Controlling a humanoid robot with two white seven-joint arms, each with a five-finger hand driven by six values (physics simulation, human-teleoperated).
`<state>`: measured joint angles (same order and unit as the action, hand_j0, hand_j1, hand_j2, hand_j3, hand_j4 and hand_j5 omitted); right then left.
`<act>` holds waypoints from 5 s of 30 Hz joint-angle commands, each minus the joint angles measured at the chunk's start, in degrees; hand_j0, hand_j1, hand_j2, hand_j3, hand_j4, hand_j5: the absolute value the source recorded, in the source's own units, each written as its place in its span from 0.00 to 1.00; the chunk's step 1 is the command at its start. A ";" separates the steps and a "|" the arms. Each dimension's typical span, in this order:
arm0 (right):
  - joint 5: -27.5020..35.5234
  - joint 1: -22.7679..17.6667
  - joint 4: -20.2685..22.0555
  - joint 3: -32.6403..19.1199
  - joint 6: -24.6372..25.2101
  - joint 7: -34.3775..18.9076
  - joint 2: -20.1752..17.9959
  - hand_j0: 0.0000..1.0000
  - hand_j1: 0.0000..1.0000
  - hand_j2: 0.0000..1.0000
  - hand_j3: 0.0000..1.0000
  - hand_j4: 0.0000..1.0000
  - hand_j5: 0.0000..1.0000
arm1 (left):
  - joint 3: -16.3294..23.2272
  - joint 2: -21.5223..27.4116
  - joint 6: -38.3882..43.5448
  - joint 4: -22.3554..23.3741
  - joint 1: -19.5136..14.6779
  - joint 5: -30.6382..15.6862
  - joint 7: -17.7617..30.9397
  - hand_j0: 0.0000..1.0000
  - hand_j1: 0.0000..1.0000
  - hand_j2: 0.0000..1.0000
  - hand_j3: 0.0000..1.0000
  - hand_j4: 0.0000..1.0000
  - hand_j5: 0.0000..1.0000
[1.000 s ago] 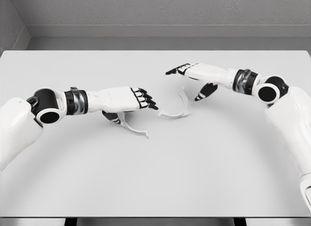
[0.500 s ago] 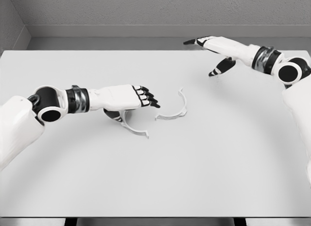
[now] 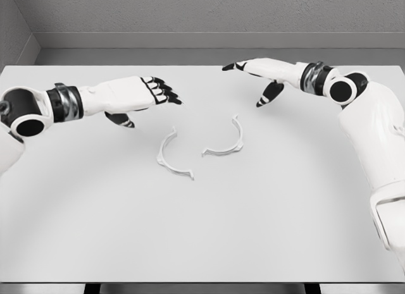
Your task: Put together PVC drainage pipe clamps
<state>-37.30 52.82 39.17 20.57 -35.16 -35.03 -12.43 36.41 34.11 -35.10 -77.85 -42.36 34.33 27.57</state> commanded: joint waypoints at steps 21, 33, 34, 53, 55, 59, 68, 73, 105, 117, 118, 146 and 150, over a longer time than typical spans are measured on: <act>-2.60 0.44 -3.83 1.58 0.16 0.03 4.78 1.00 1.00 1.00 1.00 1.00 1.00 | -9.52 -1.24 0.10 10.26 -0.09 2.32 0.30 1.00 1.00 1.00 1.00 1.00 1.00; -3.39 0.70 -4.71 1.58 0.16 0.03 6.01 1.00 1.00 1.00 1.00 1.00 1.00 | -10.40 -0.89 0.10 11.84 -0.18 2.32 0.30 1.00 1.00 1.00 1.00 1.00 1.00; -3.39 0.70 -4.71 1.58 0.16 0.03 6.27 1.00 1.00 1.00 1.00 1.00 1.00 | -10.40 -0.98 0.10 12.11 -0.18 2.32 0.30 1.00 1.00 1.00 1.00 1.00 1.00; -3.48 1.23 -3.31 2.90 0.16 0.03 8.47 1.00 1.00 1.00 1.00 1.00 1.00 | -10.49 -0.98 0.10 12.63 -0.18 2.41 0.30 1.00 1.00 1.00 1.00 1.00 1.00; -3.48 1.23 -3.31 2.90 0.16 0.03 8.82 1.00 1.00 1.00 1.00 1.00 1.00 | -10.49 -1.07 0.10 12.63 -0.18 2.41 0.30 1.00 1.00 1.00 1.00 1.00 1.00; -3.39 1.32 -2.52 3.77 0.16 0.03 9.00 1.00 1.00 1.00 1.00 1.00 1.00 | -10.49 -1.07 0.10 12.63 -0.18 2.41 0.30 1.00 1.00 1.00 1.00 1.00 1.00; -2.25 1.32 -0.49 3.25 0.16 0.03 7.77 1.00 1.00 1.00 1.00 1.00 1.00 | -10.49 -1.07 0.10 12.63 -0.18 2.41 0.30 1.00 1.00 1.00 1.00 1.00 1.00; -2.42 0.97 -3.39 1.67 0.16 0.03 5.75 1.00 1.00 1.00 1.00 1.00 1.00 | -10.49 -1.16 0.10 12.63 -0.18 2.41 0.30 1.00 1.00 1.00 1.00 1.00 1.00; -4.71 1.67 -4.27 5.01 0.16 0.03 9.26 1.00 1.00 1.00 1.00 1.00 1.00 | -10.49 -0.80 0.10 12.98 -0.26 2.32 0.21 1.00 1.00 1.00 1.00 1.00 1.00; -4.27 1.67 -2.16 5.45 0.16 0.03 9.88 1.00 1.00 1.00 1.00 1.00 1.00 | -10.57 -0.72 0.10 12.98 -0.35 2.32 0.21 1.00 1.00 1.00 1.00 1.00 1.00; -4.27 1.67 -1.99 5.71 0.16 0.03 9.88 1.00 1.00 1.00 1.00 1.00 1.00 | -10.49 -0.72 0.10 12.98 -0.35 2.32 0.21 1.00 1.00 1.00 1.00 1.00 1.00; -4.97 1.49 -4.01 4.65 0.16 0.03 9.44 1.00 1.00 1.00 1.00 1.00 1.00 | -10.84 -0.72 0.10 13.07 -0.35 2.23 0.21 1.00 1.00 1.00 1.00 1.00 1.00; -4.97 1.93 -5.06 5.01 0.16 0.03 9.79 1.00 1.00 1.00 1.00 1.00 1.00 | -10.84 -0.63 0.10 12.98 -0.35 2.23 0.21 1.00 1.00 1.00 1.00 1.00 1.00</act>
<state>-42.64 54.84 34.50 25.45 -35.16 -35.02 -2.80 25.63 33.43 -35.13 -64.80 -42.71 36.89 27.81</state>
